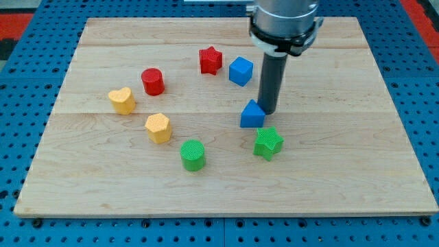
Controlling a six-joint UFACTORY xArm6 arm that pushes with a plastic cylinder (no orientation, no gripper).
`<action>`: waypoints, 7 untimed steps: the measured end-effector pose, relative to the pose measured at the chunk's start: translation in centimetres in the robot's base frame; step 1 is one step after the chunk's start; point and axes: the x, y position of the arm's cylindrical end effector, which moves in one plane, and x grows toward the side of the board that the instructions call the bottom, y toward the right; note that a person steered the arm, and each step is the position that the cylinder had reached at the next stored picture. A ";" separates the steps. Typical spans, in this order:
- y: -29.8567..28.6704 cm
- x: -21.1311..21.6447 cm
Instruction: Move the triangle close to the red circle
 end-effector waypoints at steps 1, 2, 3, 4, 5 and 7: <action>0.8 0.0; 3.2 0.9; -0.8 3.5; -4.1 4.2; -6.5 1.4; -9.4 -0.5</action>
